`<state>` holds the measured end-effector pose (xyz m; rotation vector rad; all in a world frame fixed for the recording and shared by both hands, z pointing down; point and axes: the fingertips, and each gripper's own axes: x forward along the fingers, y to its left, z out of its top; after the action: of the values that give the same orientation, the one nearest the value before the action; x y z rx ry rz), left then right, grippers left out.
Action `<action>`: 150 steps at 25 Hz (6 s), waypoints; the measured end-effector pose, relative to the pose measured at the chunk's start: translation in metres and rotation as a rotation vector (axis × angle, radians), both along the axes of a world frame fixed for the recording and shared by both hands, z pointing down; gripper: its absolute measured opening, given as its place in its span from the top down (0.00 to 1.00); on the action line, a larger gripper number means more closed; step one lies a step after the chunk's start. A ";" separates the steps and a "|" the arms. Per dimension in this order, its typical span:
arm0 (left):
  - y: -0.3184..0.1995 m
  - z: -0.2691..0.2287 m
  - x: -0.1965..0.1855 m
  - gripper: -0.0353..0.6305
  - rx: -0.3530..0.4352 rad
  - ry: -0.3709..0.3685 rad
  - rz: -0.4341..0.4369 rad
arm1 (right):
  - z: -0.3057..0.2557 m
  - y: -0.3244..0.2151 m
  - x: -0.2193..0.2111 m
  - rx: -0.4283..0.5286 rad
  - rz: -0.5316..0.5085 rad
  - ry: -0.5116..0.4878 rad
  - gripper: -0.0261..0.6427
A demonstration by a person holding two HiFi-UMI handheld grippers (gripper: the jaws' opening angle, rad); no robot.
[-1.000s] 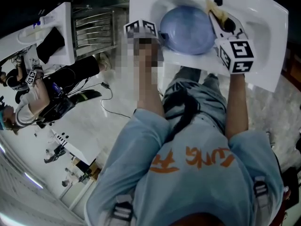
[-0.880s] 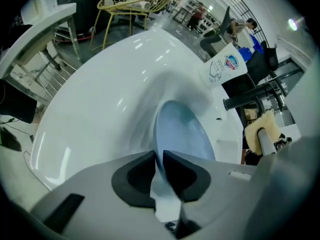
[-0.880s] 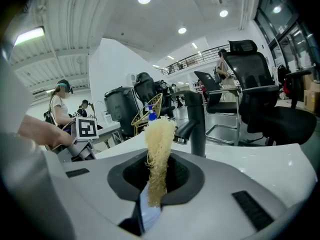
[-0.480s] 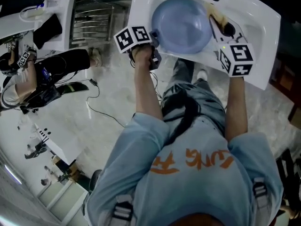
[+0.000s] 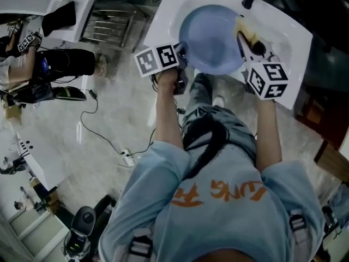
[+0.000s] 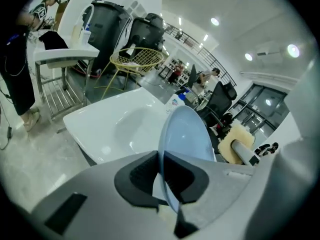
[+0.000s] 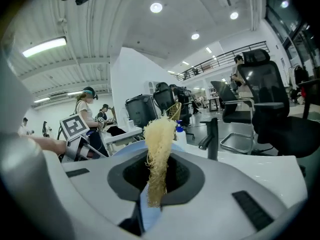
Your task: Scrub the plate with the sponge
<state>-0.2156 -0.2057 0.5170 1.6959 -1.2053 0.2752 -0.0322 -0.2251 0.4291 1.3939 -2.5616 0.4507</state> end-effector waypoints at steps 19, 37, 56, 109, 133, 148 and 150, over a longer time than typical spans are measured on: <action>0.061 -0.015 0.037 0.91 0.057 -0.035 0.175 | 0.037 0.020 -0.091 -0.103 -0.144 0.067 0.91; 0.056 -0.012 0.087 0.90 0.067 -0.053 0.320 | 0.066 0.015 0.075 -0.150 0.313 0.129 0.91; 0.046 -0.017 0.073 0.90 0.079 -0.027 0.217 | 0.004 0.040 -0.054 -0.006 -0.187 -0.076 0.91; 0.044 -0.024 0.050 0.88 0.180 0.107 0.043 | 0.050 0.093 -0.101 -0.239 -0.340 -0.014 0.91; 0.043 -0.015 0.041 0.88 0.150 0.077 0.034 | 0.119 0.066 0.052 -0.416 0.117 0.126 0.90; 0.038 -0.033 0.026 0.88 0.202 0.055 -0.028 | 0.059 0.118 -0.108 -0.326 -0.498 -0.099 0.91; 0.039 -0.036 0.020 0.88 0.221 0.052 -0.044 | 0.067 0.123 -0.112 -0.337 -0.528 -0.053 0.91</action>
<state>-0.1958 -0.1664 0.4815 1.8505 -1.2704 0.0724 -0.1447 -0.1017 0.4959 0.5728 -2.5958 0.7758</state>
